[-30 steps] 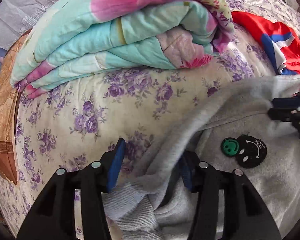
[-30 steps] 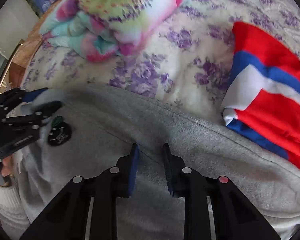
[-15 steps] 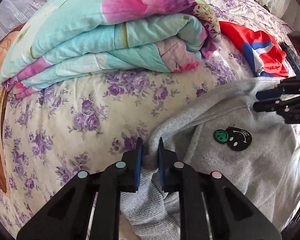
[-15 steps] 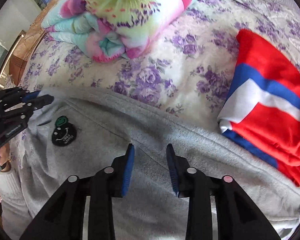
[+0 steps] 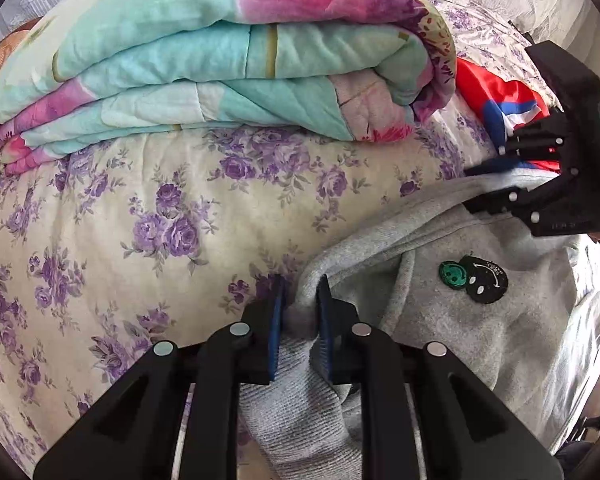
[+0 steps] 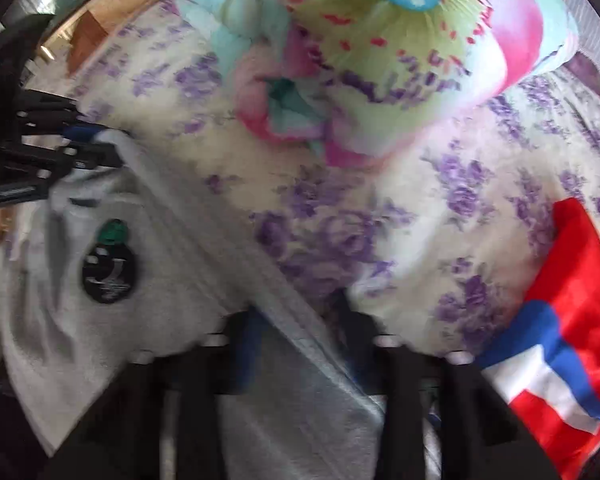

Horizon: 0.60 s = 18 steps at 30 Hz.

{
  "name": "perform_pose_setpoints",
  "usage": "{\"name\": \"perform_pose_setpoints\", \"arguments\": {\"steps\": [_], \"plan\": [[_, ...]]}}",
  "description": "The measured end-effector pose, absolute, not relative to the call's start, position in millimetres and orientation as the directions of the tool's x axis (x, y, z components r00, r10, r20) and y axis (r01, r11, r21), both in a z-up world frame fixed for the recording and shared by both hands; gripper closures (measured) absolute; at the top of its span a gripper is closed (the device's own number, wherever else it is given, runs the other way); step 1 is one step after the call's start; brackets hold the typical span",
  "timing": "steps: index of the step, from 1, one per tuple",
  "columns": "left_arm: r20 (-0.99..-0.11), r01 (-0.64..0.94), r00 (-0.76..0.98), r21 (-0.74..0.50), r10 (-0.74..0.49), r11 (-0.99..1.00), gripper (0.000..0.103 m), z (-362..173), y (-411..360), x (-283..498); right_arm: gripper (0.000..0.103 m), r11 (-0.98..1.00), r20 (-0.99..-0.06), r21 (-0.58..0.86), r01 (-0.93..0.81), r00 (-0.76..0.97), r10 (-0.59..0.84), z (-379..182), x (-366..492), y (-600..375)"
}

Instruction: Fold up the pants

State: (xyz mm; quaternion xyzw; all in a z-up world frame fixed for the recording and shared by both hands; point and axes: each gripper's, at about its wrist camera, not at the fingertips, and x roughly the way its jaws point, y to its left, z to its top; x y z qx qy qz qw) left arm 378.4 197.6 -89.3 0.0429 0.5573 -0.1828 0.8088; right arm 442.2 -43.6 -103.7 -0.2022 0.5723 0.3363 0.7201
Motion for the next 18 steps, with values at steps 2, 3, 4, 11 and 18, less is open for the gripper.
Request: {"name": "perform_pose_setpoints", "arguments": {"steps": [2, 3, 4, 11, 18], "plan": [[-0.913, 0.339, 0.324, -0.133, -0.248, 0.931, 0.087, -86.8, 201.7, 374.1, 0.091, 0.673, -0.944, -0.002, -0.739, 0.225, 0.243, -88.2, 424.7, -41.8], [-0.910, 0.334, 0.330, -0.136, -0.251, 0.933, 0.087, -84.6, 203.8, 370.5, 0.091, 0.678, -0.936, -0.002, -0.735, 0.241, 0.259, -80.0, 417.7, -44.6], [-0.907, 0.329, 0.336, -0.139, -0.254, 0.934, 0.087, -80.3, 204.7, 367.5, 0.091, 0.681, -0.928, 0.000, -0.733, 0.254, 0.274, -71.7, 411.5, -47.8], [-0.861, 0.337, 0.447, -0.091, -0.245, 0.937, 0.088, -26.5, 204.2, 309.8, 0.091, 0.721, -0.868, -0.100, -0.686, 0.414, 0.273, -1.0, 340.0, -60.4], [-0.799, 0.381, 0.523, -0.093, -0.298, 0.920, 0.089, 18.5, 216.3, 195.3, 0.091, 0.758, -0.830, 0.046, -0.651, 0.397, 0.391, 30.4, 222.8, -70.5]]}}
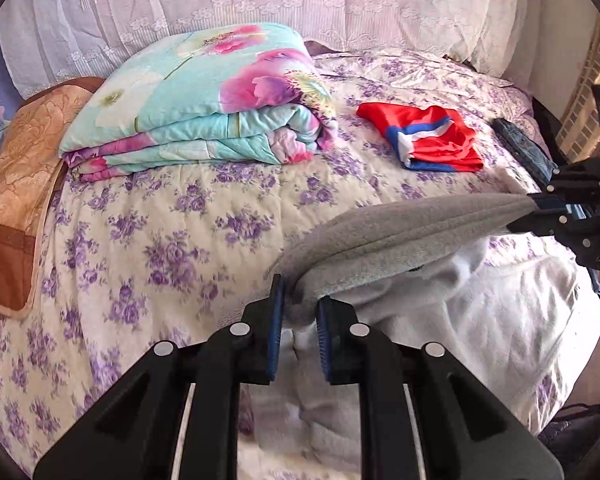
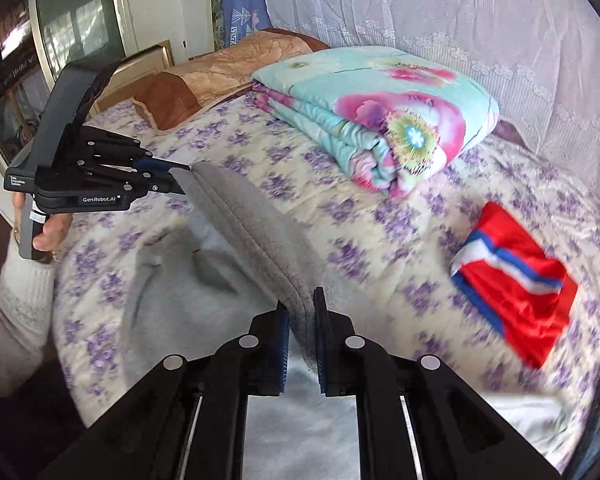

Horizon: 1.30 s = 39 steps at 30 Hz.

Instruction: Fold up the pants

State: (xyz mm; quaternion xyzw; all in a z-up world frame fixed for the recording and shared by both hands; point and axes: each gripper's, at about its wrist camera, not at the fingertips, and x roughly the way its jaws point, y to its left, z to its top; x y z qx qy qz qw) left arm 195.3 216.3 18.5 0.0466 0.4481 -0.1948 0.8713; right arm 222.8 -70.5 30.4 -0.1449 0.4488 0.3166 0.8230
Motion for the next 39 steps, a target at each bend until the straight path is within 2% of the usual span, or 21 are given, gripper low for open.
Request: {"name": "perform_pose_setpoints", "arguments": {"steps": [5, 12, 13, 16, 18, 20, 23, 25, 28, 29, 31, 32, 33, 34, 35, 37, 39], "plan": [[-0.798, 0.393, 0.517, -0.102, -0.311, 0.914, 0.089, 2.1, 223.8, 124.7, 0.091, 0.732, -0.835, 0.174, -0.659, 0.296, 0.464, -8.4, 141.1, -65.1], [-0.847, 0.390, 0.443, -0.113, -0.294, 0.914, 0.086, -49.6, 234.4, 98.0, 0.091, 0.737, -0.872, 0.147, -0.660, 0.265, 0.412, -51.9, 80.0, -40.2], [-0.859, 0.395, 0.420, -0.119, -0.294, 0.911, 0.082, -59.0, 236.4, 98.7, 0.091, 0.753, -0.884, 0.155, -0.639, 0.250, 0.395, -64.6, 82.7, -38.3], [-0.898, 0.364, 0.362, -0.111, -0.250, 0.925, 0.063, -87.6, 251.6, 100.4, 0.091, 0.793, -0.899, 0.211, -0.572, 0.205, 0.388, -102.0, 93.7, -39.4], [-0.896, 0.316, 0.343, -0.172, -0.281, 0.933, 0.063, -95.6, 274.1, 97.0, 0.091, 0.800, -0.880, 0.261, -0.540, 0.207, 0.427, -106.5, 96.5, -45.1], [-0.863, 0.272, 0.385, -0.232, -0.327, 0.934, 0.066, -84.7, 298.2, 81.9, 0.091, 0.803, -0.865, 0.287, -0.523, 0.219, 0.452, -104.6, 94.8, -49.7], [-0.790, 0.269, 0.503, -0.244, -0.352, 0.932, 0.066, -44.1, 306.0, 51.0, 0.090, 0.812, -0.852, 0.263, -0.521, 0.269, 0.449, -105.2, 85.2, -49.6], [-0.744, 0.314, 0.548, -0.242, -0.383, 0.918, 0.066, -16.6, 287.4, 37.2, 0.089, 0.822, -0.845, 0.245, -0.514, 0.302, 0.441, -104.2, 77.2, -48.5], [-0.753, 0.327, 0.559, -0.185, -0.347, 0.927, 0.066, -1.6, 232.7, 37.4, 0.088, 0.835, -0.831, 0.249, -0.491, 0.335, 0.445, -102.7, 70.4, -52.0], [-0.760, 0.331, 0.557, -0.168, -0.336, 0.929, 0.066, -3.5, 211.6, 40.6, 0.087, 0.838, -0.826, 0.260, -0.480, 0.339, 0.450, -101.6, 67.8, -55.2], [-0.776, 0.339, 0.548, -0.136, -0.313, 0.931, 0.066, -16.3, 171.5, 46.2, 0.077, 0.841, -0.821, 0.293, -0.456, 0.331, 0.465, -97.3, 61.7, -64.1], [-0.791, 0.335, 0.533, -0.128, -0.300, 0.934, 0.070, -26.7, 154.7, 51.2, 0.061, 0.839, -0.821, 0.305, -0.451, 0.321, 0.472, -92.3, 58.4, -68.2], [-0.810, 0.330, 0.507, -0.133, -0.294, 0.935, 0.075, -38.6, 142.1, 55.2, 0.055, 0.832, -0.817, 0.318, -0.456, 0.314, 0.484, -84.7, 50.0, -73.2], [-0.829, 0.329, 0.470, -0.154, -0.303, 0.932, 0.088, -53.2, 132.4, 59.2, 0.049, 0.821, -0.808, 0.326, -0.469, 0.312, 0.499, -76.0, 42.1, -79.6], [-0.844, 0.322, 0.433, -0.182, -0.316, 0.929, 0.093, -67.9, 126.6, 61.5, 0.048, 0.814, -0.804, 0.326, -0.481, 0.311, 0.506, -66.0, 34.5, -87.4], [-0.846, 0.283, 0.443, -0.181, -0.296, 0.942, 0.093, -87.0, 122.4, 60.5, 0.048, 0.829, -0.817, 0.312, -0.463, 0.316, 0.483, -45.7, 29.9, -109.4], [-0.825, 0.280, 0.479, -0.181, -0.300, 0.943, 0.093, -87.1, 124.1, 50.2, 0.046, 0.893, -0.857, 0.243, -0.379, 0.347, 0.380, -25.0, 45.3, -139.9]]}}
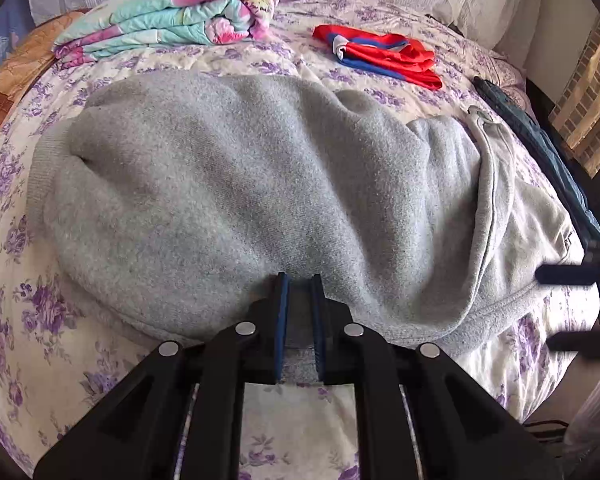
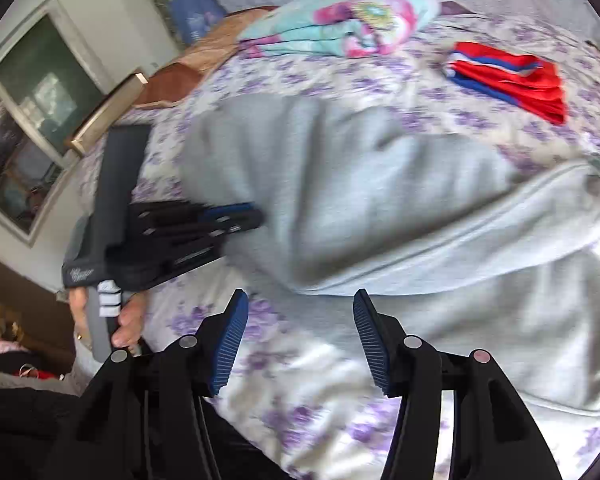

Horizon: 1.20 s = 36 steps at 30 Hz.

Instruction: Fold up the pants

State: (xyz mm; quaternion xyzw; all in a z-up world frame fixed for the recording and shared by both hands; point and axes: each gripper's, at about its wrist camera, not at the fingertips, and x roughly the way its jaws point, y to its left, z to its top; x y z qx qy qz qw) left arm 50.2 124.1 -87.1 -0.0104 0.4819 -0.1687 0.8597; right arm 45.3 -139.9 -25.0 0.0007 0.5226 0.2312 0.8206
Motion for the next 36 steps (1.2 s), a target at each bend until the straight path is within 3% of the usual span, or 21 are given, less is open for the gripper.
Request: {"name": "perform_pose_setpoints", "arguments": {"steps": [3, 11, 19, 24, 25, 26, 27, 29, 36], "plan": [[-0.810, 0.267, 0.473, -0.244, -0.348, 0.932, 0.093, -90.4, 134.8, 51.1, 0.034, 0.976, -0.904, 0.103, -0.193, 0.392, 0.173, 5.9, 98.9, -193.0], [-0.802, 0.284, 0.474, -0.251, -0.363, 0.925, 0.093, -92.0, 135.5, 53.3, 0.034, 0.971, -0.948, -0.107, 0.216, 0.274, -0.165, 3.6, 271.5, -296.9], [-0.813, 0.293, 0.482, -0.202, -0.327, 0.934, 0.093, -90.7, 129.0, 53.9, 0.041, 0.961, -0.991, -0.107, 0.254, 0.053, -0.124, -74.5, 310.4, -299.9], [-0.814, 0.296, 0.481, -0.198, -0.325, 0.934, 0.093, -90.5, 129.4, 55.1, 0.042, 0.929, -0.981, -0.193, 0.317, -0.040, -0.190, -110.9, 318.2, -311.3], [-0.815, 0.298, 0.481, -0.195, -0.323, 0.935, 0.093, -90.4, 129.0, 54.9, 0.048, 0.932, -0.983, -0.183, 0.315, -0.030, -0.183, -113.7, 316.2, -312.0], [-0.815, 0.299, 0.481, -0.193, -0.322, 0.934, 0.093, -90.5, 128.6, 54.9, 0.075, 0.935, -0.981, -0.188, 0.300, -0.008, -0.195, -112.0, 312.9, -311.3], [-0.815, 0.302, 0.480, -0.192, -0.323, 0.934, 0.093, -90.4, 128.4, 54.7, 0.091, 0.941, -0.981, -0.183, 0.283, 0.016, -0.196, -107.9, 307.7, -311.2], [-0.816, 0.304, 0.474, -0.201, -0.331, 0.931, 0.093, -90.5, 129.8, 55.4, 0.096, 0.953, -0.987, -0.106, 0.285, 0.084, -0.135, -92.3, 290.7, -318.2], [-0.820, 0.305, 0.459, -0.216, -0.342, 0.927, 0.093, -89.9, 131.4, 57.5, 0.096, 0.955, -0.899, 0.146, 0.257, 0.437, 0.020, -5.5, 155.1, -365.8]]}}
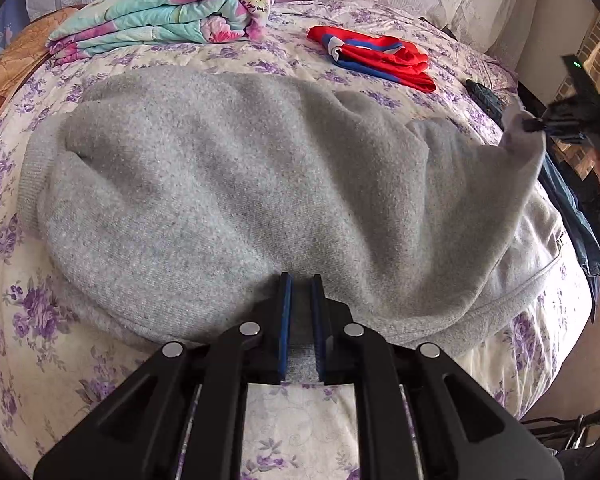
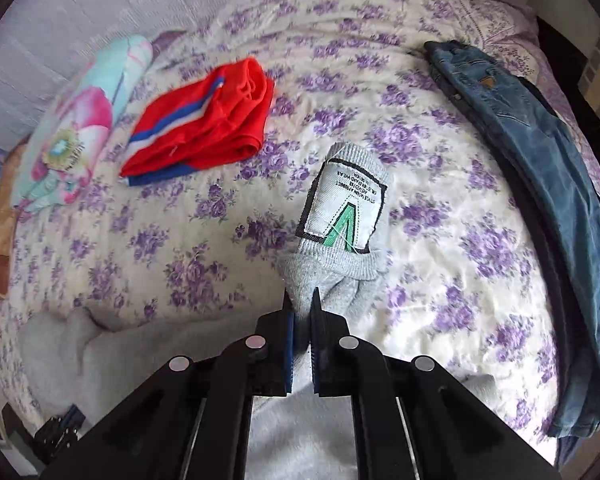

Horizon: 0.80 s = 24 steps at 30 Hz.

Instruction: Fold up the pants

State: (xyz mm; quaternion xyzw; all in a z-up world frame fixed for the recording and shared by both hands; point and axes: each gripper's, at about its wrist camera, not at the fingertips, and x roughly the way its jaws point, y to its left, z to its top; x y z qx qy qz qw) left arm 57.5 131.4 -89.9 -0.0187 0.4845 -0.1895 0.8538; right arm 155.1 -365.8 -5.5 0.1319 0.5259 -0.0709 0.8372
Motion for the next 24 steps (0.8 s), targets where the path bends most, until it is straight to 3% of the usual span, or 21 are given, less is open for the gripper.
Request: {"name": "perform_pose_setpoints", "arguments": {"steps": [5, 9, 11, 15, 18, 22, 24], "plan": [[-0.832, 0.321, 0.452, -0.185, -0.322, 0.929, 0.093, -88.5, 127.4, 57.5, 0.096, 0.919, -0.810, 0.279, 0.278, 0.583, 0.070, -7.9, 40.0, -409.4], [-0.847, 0.340, 0.439, -0.152, -0.299, 0.928, 0.093, -86.0, 122.9, 58.2, 0.096, 0.869, -0.821, 0.344, 0.355, 0.563, 0.095, -82.8, -6.4, -430.5], [-0.860, 0.348, 0.424, -0.135, -0.284, 0.928, 0.093, -80.7, 121.2, 57.6, 0.097, 0.802, -0.805, 0.458, 0.383, 0.561, 0.192, -128.8, -11.0, -444.7], [-0.869, 0.357, 0.420, -0.107, -0.262, 0.928, 0.093, -55.3, 116.2, 45.3, 0.097, 0.744, -0.715, 0.573, 0.343, 0.653, 0.249, -139.7, -25.4, -453.4], [-0.840, 0.392, 0.442, -0.133, -0.313, 0.910, 0.093, -30.1, 99.4, 35.4, 0.095, 0.772, -0.713, 0.549, 0.321, 0.663, 0.231, -138.2, -28.2, -446.3], [-0.838, 0.453, 0.426, -0.128, -0.340, 0.882, 0.093, -31.2, 47.7, 40.9, 0.085, 0.869, -0.759, 0.394, 0.298, 0.639, 0.125, -117.1, -34.1, -422.3], [-0.874, 0.490, 0.331, -0.164, -0.357, 0.856, 0.093, -56.9, 21.1, 49.8, 0.066, 0.915, -0.785, 0.289, 0.283, 0.617, 0.057, -106.4, -37.0, -403.7]]}}
